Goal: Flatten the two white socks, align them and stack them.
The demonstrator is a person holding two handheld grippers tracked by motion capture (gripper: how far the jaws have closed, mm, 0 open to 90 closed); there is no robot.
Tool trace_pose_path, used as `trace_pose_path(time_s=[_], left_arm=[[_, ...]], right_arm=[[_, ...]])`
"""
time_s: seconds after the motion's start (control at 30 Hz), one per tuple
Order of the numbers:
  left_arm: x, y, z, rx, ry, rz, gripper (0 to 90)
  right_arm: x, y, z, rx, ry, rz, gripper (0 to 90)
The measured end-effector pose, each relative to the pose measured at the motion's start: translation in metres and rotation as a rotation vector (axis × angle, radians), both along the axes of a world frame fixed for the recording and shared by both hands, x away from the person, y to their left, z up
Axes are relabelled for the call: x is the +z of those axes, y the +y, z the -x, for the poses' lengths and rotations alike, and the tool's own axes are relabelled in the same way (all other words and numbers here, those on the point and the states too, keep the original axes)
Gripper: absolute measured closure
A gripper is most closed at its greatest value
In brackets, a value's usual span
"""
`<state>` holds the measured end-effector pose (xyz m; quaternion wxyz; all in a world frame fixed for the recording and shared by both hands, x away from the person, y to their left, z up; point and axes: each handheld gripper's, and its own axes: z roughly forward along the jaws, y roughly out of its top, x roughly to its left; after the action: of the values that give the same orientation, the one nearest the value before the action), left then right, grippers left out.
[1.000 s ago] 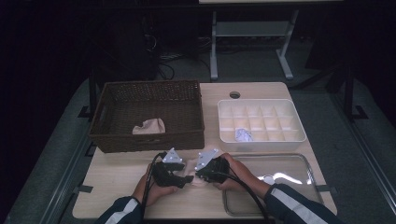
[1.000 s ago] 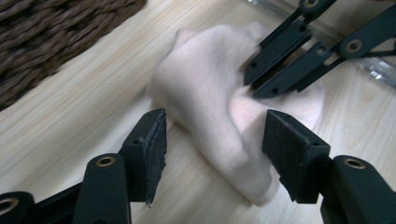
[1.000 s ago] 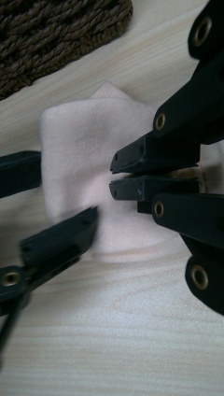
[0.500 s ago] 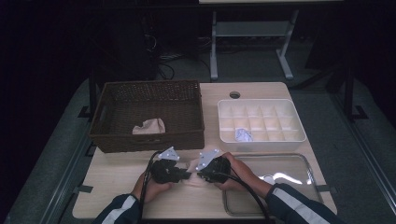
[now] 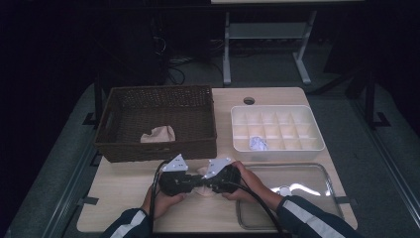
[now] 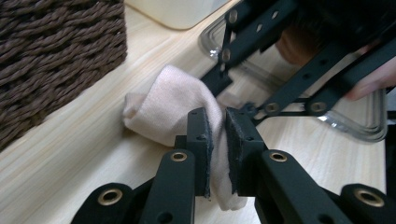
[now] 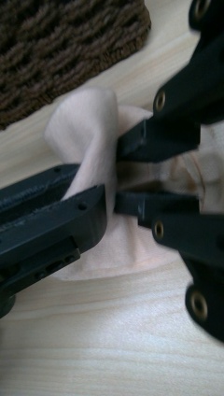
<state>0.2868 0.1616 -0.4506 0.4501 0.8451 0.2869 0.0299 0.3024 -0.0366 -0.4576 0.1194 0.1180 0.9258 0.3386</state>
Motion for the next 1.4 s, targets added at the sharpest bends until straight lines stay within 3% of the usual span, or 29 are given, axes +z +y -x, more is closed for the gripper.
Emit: trace_pose_path(time_s=[0.07,0.1,0.3,0.37,0.4,0.5,0.53,0.57,0.63,0.67,0.87,1.13,1.17,1.2,1.27,1.4], left_arm=[[0.0,0.001,-0.001,0.001,0.0,-0.003,80.3],[0.0,0.002,-0.001,0.01,0.001,-0.011,80.4],[-0.001,0.004,-0.001,0.018,-0.002,-0.04,80.9],[0.0,0.003,-0.001,0.02,-0.012,-0.05,80.8],[0.0,0.002,-0.001,0.023,-0.017,-0.051,80.8],[0.002,-0.001,-0.002,0.02,-0.039,-0.071,80.7],[0.002,-0.001,-0.002,0.02,-0.039,-0.071,80.6],[0.003,-0.004,-0.003,0.019,-0.041,-0.063,80.6],[0.004,-0.007,-0.002,0.01,-0.054,-0.067,80.1],[0.006,-0.012,-0.001,-0.005,-0.071,-0.075,80.0],[0.006,-0.027,0.002,-0.033,-0.088,-0.073,78.0],[-0.004,-0.04,0.006,-0.077,-0.09,-0.11,75.8],[-0.005,-0.04,0.006,-0.078,-0.094,-0.115,75.8],[-0.005,-0.04,0.007,-0.079,-0.097,-0.118,76.5],[-0.006,-0.041,0.007,-0.079,-0.11,-0.135,76.8],[-0.008,-0.042,0.007,-0.082,-0.12,-0.142,76.7]], right_arm=[[0.001,-0.001,0.0,-0.002,0.005,-0.017,62.8],[0.004,-0.004,-0.001,0.011,0.012,-0.035,53.9],[0.021,-0.024,0.0,0.019,0.024,-0.053,50.3],[0.023,-0.037,-0.001,0.008,0.054,-0.019,50.2],[0.022,-0.041,-0.003,0.011,0.056,0.011,51.8],[0.021,-0.048,-0.008,0.01,0.117,0.009,60.2],[0.018,-0.047,-0.007,0.002,0.121,0.029,63.5],[0.015,-0.044,-0.007,0.007,0.099,0.062,65.2],[0.011,-0.04,-0.005,0.015,0.091,0.082,69.7],[0.01,-0.039,-0.005,0.014,0.091,0.08,71.1],[0.006,-0.033,-0.003,0.016,0.072,0.085,76.9],[0.001,-0.031,-0.004,0.003,0.074,0.071,73.1],[0.0,-0.032,-0.005,-0.001,0.087,0.055,71.6],[0.0,-0.035,-0.006,-0.001,0.089,0.052,64.5],[0.004,-0.04,-0.008,0.012,0.083,0.056,63.0],[0.021,-0.052,-0.013,-0.026,0.081,-0.026,64.0]])
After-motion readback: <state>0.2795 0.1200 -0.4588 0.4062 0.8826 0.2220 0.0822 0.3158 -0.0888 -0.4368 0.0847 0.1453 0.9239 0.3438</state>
